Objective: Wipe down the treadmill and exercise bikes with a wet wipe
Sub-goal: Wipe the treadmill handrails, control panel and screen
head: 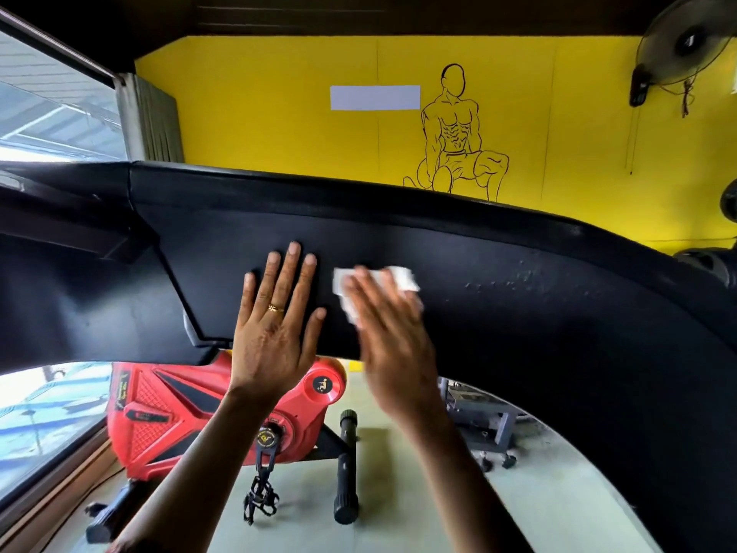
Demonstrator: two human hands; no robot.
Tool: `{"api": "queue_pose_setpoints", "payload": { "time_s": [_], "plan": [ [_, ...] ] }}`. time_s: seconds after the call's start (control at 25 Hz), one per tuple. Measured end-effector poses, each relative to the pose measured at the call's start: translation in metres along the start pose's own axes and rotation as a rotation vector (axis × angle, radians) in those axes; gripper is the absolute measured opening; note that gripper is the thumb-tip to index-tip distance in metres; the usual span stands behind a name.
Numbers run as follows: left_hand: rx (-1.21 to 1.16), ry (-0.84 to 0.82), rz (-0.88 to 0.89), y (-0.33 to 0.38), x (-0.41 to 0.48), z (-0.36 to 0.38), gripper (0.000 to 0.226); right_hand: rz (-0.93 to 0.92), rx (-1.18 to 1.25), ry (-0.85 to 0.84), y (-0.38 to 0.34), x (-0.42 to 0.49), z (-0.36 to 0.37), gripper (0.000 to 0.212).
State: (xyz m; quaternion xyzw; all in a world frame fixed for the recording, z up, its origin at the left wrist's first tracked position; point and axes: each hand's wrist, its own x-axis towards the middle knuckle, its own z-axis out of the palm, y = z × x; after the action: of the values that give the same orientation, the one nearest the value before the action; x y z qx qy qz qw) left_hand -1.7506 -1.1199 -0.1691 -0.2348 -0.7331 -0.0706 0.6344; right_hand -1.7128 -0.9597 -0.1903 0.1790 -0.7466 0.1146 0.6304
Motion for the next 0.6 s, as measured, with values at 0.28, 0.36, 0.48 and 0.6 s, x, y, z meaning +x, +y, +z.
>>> {"api": "queue_pose_setpoints", "payload": {
  "time_s": [0.28,0.36,0.48,0.6],
  "plan": [
    [0.06,0.01,-0.025,-0.001,-0.017,0.003,0.055,0.415,-0.001,0.321,0.007,0.011,0.001,0.044],
    [0.047,0.005,-0.009,-0.003,-0.018,0.002,0.055,0.101,0.032,0.076,-0.027,0.005,0.013,0.045],
    [0.044,-0.007,-0.001,-0.006,-0.021,0.001,0.055,0.079,-0.025,-0.02,-0.004,-0.039,0.0,0.046],
    [0.02,-0.019,-0.023,-0.005,-0.023,0.0,0.056,0.447,-0.105,0.21,0.04,-0.075,-0.022,0.043]
  ]
}}
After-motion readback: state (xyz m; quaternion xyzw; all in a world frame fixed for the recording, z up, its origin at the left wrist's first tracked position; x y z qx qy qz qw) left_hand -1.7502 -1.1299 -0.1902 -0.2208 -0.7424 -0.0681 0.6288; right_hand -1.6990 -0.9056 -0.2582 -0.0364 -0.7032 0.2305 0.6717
